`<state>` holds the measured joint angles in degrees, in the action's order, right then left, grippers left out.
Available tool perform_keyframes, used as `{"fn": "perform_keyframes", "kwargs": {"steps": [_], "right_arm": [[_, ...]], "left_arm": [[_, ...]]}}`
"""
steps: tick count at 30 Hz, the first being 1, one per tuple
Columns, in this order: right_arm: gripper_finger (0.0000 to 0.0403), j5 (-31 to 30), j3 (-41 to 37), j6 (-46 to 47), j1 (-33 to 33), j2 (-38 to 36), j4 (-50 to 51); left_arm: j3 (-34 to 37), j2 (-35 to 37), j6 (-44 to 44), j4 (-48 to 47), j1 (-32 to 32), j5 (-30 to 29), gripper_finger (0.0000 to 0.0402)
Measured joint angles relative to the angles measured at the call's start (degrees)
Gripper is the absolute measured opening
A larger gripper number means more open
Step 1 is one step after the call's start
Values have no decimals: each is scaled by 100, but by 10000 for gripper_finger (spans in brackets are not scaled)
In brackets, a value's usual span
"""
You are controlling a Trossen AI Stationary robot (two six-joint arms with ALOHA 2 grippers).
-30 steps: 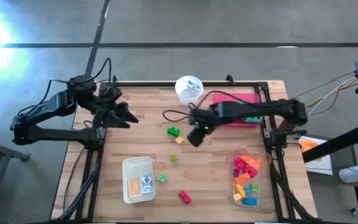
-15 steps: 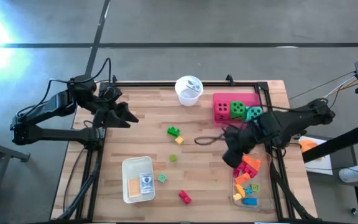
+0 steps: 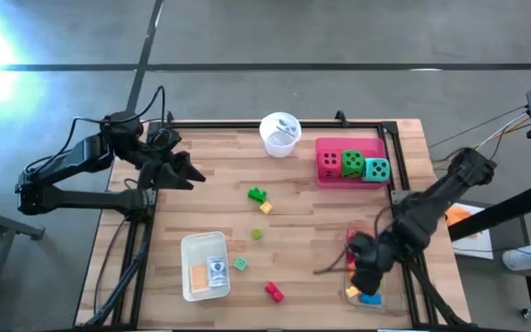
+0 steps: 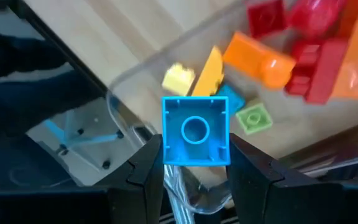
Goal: Pick & Place Toys
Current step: Put the blue game piece into the transparent bin
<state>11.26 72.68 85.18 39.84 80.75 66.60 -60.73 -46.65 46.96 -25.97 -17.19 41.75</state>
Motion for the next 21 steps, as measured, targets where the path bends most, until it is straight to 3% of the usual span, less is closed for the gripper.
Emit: {"fn": "perform_keyframes", "kwargs": {"steps": [9, 15, 21], "right_arm": [[128, 122, -1031, 619, 670, 0, -1024], [128, 533, -1700, 443, 688, 0, -1183], [128, 577, -2215, 317, 620, 0, -1374]], "left_arm": [[0, -7, -4, 0, 0, -157, 399], [0, -49, -2, -3, -4, -174, 399], [0, -95, 0, -3, -3, -194, 399]]}}
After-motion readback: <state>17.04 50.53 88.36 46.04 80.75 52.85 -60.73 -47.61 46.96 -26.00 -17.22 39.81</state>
